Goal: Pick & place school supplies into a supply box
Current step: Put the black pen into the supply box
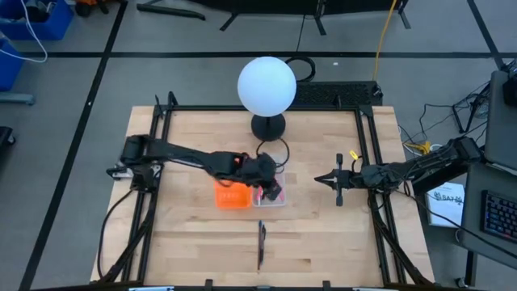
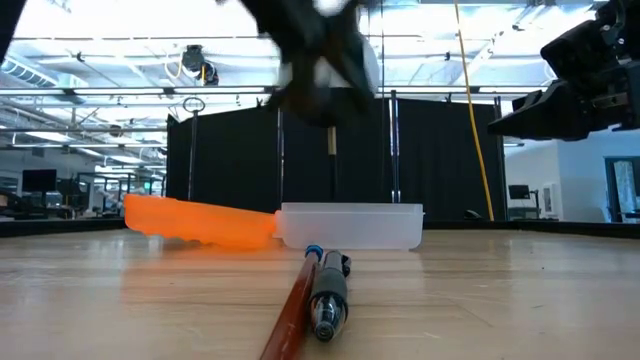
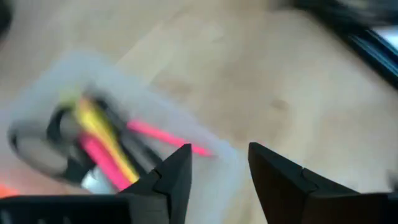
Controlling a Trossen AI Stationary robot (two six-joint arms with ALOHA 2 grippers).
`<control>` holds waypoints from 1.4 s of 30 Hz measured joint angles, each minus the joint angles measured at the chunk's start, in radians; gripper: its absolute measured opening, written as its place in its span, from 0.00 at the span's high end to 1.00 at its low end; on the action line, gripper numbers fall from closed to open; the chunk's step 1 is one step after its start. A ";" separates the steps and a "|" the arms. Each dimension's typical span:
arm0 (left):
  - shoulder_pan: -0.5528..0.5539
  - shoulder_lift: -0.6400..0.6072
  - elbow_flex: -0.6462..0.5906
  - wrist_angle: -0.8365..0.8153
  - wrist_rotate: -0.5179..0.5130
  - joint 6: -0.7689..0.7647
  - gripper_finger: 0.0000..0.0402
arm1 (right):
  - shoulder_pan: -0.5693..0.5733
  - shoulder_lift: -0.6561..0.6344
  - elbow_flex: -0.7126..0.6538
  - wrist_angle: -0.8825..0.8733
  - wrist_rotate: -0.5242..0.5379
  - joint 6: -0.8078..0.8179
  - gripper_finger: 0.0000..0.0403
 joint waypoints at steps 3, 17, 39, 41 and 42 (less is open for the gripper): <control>-0.056 -0.101 0.044 -0.066 -0.004 0.300 0.66 | 0.000 0.002 0.000 0.012 0.000 -0.002 1.00; -0.222 -0.773 -0.175 -0.201 -0.342 0.885 0.99 | 0.000 0.004 0.000 0.047 -0.004 0.057 1.00; -0.003 -1.240 -1.280 0.962 0.114 0.908 0.99 | 0.000 0.007 0.000 0.098 -0.104 -0.053 1.00; -0.010 -1.266 -1.334 1.009 0.135 0.906 0.99 | 0.000 0.007 0.000 0.098 -0.104 -0.053 1.00; -0.014 -1.274 -1.355 1.023 0.135 0.905 1.00 | 0.000 0.007 0.000 0.098 -0.104 -0.052 1.00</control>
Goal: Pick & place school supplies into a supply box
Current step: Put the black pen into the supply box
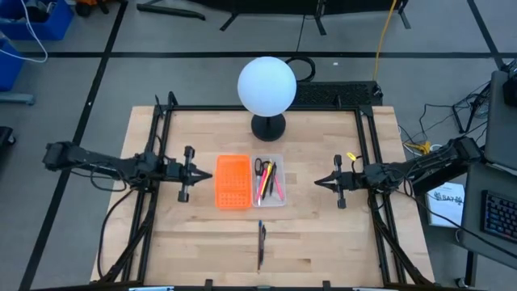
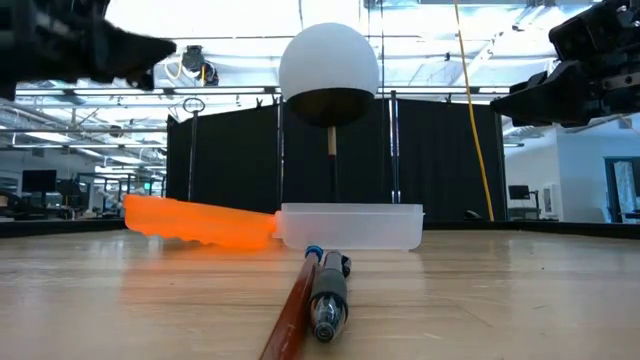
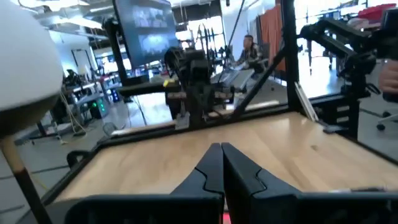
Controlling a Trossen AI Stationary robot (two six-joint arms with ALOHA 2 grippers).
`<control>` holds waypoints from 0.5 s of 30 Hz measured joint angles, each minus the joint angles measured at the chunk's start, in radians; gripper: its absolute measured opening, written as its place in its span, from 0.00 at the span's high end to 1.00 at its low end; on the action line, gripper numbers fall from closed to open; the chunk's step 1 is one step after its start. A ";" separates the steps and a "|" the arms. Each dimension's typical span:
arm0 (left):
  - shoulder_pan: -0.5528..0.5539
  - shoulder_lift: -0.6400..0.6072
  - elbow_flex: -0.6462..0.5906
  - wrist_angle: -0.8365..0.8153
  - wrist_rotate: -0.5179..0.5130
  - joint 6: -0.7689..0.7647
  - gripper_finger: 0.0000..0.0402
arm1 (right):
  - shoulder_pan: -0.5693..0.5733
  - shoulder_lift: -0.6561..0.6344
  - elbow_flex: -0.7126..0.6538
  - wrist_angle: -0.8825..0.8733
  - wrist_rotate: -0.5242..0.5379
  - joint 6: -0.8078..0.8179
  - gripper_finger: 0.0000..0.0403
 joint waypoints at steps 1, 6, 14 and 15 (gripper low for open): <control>-0.001 -0.007 -0.020 0.008 0.000 -0.001 1.00 | 0.000 0.000 0.000 0.000 0.000 0.004 1.00; 0.002 -0.022 -0.082 -0.014 -0.011 -0.003 1.00 | 0.000 0.000 0.000 0.003 0.001 0.022 1.00; 0.002 -0.020 -0.082 -0.066 -0.034 -0.007 0.99 | 0.000 0.000 0.000 0.008 0.032 0.048 1.00; 0.002 -0.020 -0.082 -0.068 -0.036 0.007 0.99 | -0.001 0.000 0.000 0.008 0.043 0.067 1.00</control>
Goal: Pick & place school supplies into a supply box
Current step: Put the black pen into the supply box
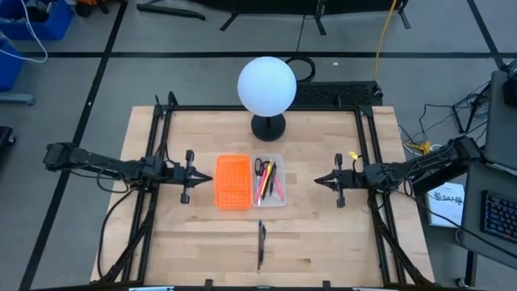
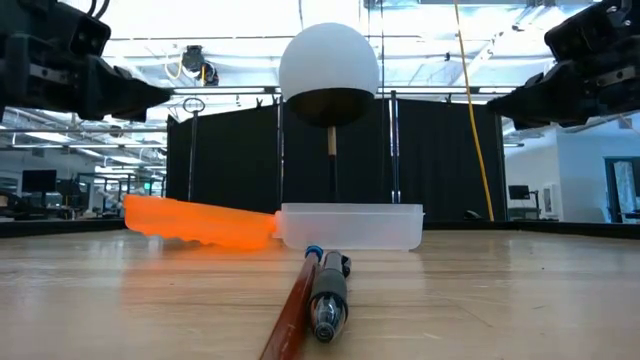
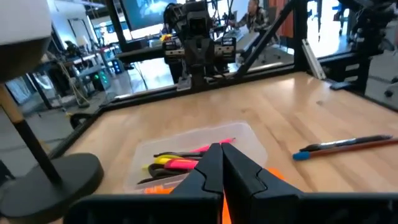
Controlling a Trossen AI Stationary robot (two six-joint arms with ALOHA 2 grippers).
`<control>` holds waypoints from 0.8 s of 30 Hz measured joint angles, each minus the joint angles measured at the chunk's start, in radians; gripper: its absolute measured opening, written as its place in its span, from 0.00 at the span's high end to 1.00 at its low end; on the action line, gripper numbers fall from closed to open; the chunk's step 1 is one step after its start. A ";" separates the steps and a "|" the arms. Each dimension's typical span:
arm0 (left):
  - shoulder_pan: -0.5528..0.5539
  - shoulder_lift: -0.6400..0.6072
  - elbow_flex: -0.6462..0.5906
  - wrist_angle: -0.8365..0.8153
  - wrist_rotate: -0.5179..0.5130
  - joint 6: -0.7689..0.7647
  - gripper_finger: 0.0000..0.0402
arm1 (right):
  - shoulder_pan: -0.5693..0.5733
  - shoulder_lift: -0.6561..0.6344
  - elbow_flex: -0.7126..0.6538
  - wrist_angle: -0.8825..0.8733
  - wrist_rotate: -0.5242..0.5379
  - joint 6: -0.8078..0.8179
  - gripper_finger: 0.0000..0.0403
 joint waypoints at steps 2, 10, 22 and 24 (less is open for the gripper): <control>0.000 0.000 0.000 0.000 -0.013 0.025 0.99 | 0.000 0.000 0.000 -0.006 0.014 0.036 1.00; 0.000 0.000 0.000 0.022 -0.069 0.020 0.98 | 0.000 0.000 0.000 0.116 0.401 0.061 1.00; 0.000 -0.001 0.000 -0.009 -0.068 -0.036 0.98 | 0.153 0.317 0.438 -0.049 0.541 0.217 1.00; 0.000 -0.001 0.000 -0.037 -0.069 -0.032 0.98 | 0.184 0.429 0.578 -0.113 0.565 0.219 1.00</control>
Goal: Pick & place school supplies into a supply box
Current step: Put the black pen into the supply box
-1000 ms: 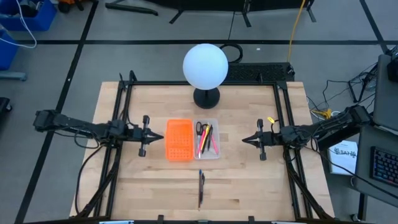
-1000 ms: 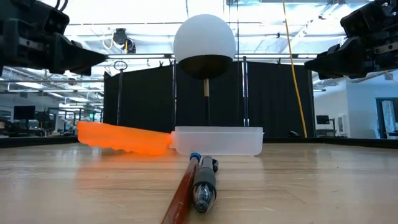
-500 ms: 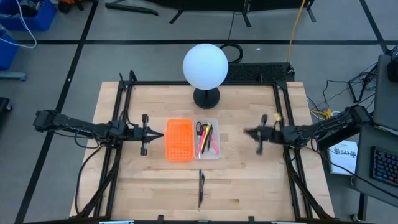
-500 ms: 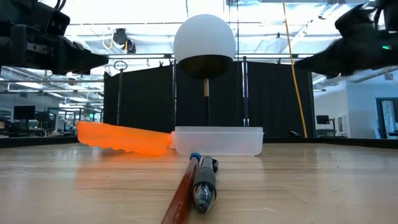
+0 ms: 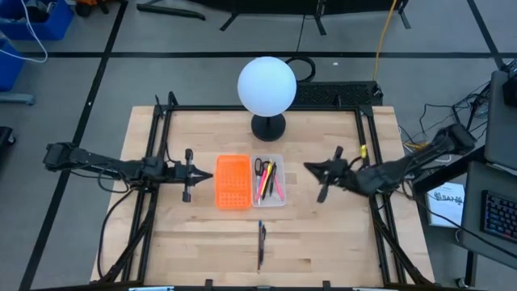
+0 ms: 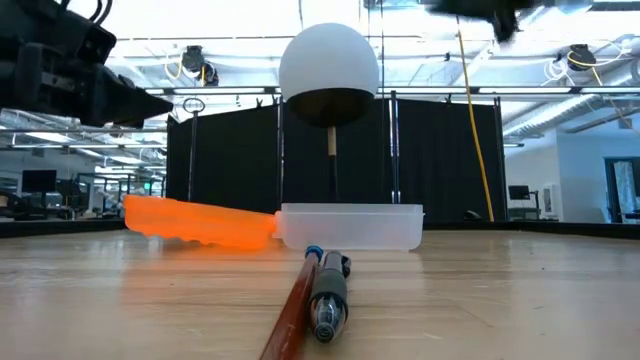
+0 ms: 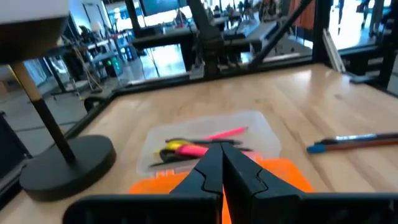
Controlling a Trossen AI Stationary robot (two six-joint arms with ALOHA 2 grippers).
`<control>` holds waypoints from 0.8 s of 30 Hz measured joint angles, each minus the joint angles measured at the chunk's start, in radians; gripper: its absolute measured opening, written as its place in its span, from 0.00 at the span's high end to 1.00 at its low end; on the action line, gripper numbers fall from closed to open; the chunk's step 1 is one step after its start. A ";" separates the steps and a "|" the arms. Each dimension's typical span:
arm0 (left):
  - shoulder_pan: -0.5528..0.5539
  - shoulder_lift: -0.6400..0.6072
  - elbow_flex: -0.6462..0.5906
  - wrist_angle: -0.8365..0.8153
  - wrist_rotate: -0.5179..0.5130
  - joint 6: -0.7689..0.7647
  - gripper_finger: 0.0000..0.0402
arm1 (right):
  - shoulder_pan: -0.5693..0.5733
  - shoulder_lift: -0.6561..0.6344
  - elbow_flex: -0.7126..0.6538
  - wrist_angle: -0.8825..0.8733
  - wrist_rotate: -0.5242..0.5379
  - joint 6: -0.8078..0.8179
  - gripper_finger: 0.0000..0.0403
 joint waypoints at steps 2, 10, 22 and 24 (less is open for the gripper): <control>0.000 0.000 0.000 -0.020 0.000 -0.001 0.98 | 0.024 0.112 0.155 -0.081 -0.001 0.024 1.00; 0.000 0.000 0.000 -0.064 0.000 -0.013 0.98 | 0.098 0.565 0.884 -0.621 -0.035 0.274 1.00; 0.000 0.000 0.000 -0.040 0.000 -0.114 0.98 | 0.081 1.084 1.331 -1.016 -0.334 0.920 1.00; 0.000 0.000 0.000 -0.041 0.000 -0.113 0.98 | 0.074 1.127 1.329 -1.020 -0.380 0.945 1.00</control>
